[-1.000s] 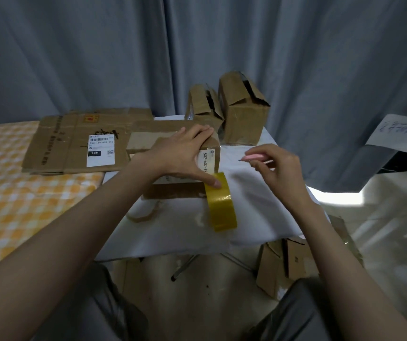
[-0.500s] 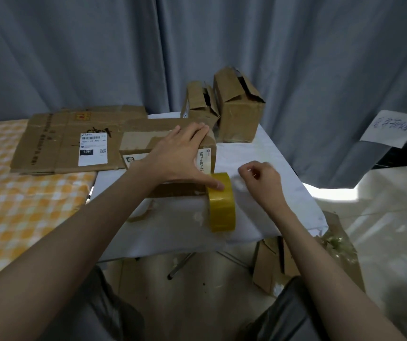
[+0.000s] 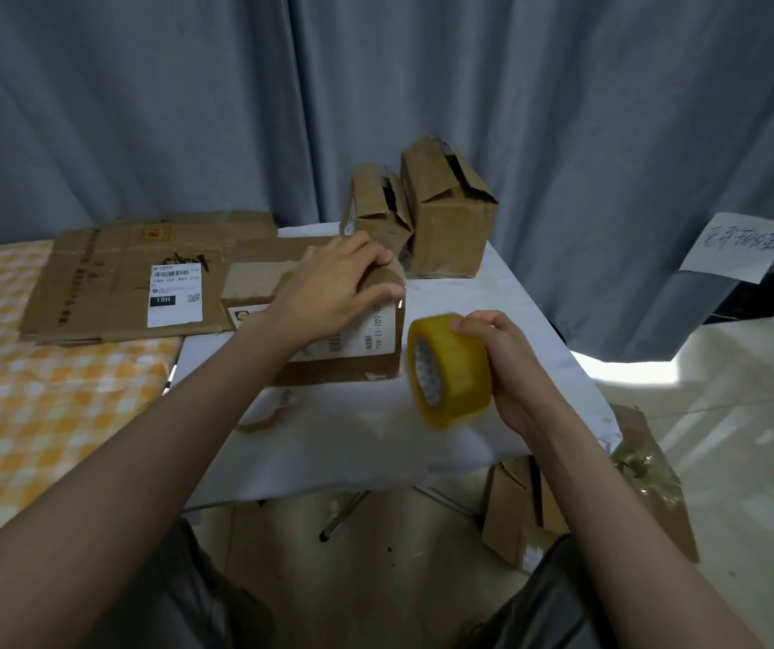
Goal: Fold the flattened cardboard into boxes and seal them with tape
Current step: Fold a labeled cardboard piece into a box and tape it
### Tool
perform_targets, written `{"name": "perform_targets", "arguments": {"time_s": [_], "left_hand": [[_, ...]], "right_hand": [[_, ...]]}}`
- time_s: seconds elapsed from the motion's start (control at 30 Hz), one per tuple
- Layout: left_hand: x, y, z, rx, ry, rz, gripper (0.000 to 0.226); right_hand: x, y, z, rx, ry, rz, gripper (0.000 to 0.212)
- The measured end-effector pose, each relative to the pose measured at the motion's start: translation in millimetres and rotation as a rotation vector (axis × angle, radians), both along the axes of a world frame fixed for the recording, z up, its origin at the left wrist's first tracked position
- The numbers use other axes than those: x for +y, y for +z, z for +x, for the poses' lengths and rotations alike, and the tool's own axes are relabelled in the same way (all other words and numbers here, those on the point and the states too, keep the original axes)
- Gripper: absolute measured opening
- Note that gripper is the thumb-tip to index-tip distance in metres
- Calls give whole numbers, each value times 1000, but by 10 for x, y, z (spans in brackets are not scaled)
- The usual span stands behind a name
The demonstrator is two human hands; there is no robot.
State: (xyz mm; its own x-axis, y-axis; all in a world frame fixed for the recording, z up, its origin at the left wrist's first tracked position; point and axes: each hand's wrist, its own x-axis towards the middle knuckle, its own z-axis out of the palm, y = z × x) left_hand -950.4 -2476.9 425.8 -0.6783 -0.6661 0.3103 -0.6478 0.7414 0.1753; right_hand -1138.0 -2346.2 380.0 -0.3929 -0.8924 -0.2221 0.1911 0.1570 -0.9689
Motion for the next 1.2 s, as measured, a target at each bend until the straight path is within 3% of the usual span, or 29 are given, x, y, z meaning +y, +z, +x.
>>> {"name": "perform_targets", "arguments": {"time_s": [0.13,0.37,0.57,0.83,1.07,1.2], "left_hand": [[-41,-59,-1,6,-30,-95,63],[-108,47,105,79,-103,23,57],[-3,-63,-141,12,53,-132,43],[101,-211,-387,29,236,-256,35],[38,-99,-378,119,216,-125,18],[24,-9,-448,71,269,-41,32]], "right_hand": [[-107,6,-90,53,-8,-19,32],[-215,-152,-64,71,-47,1,38],[-231,-216,-35,79,-69,11,52],[-231,-252,-60,76,-70,16,49],[-252,-259,-46,115,-53,24,54],[-275,-305,-79,113,-54,27,40]]}}
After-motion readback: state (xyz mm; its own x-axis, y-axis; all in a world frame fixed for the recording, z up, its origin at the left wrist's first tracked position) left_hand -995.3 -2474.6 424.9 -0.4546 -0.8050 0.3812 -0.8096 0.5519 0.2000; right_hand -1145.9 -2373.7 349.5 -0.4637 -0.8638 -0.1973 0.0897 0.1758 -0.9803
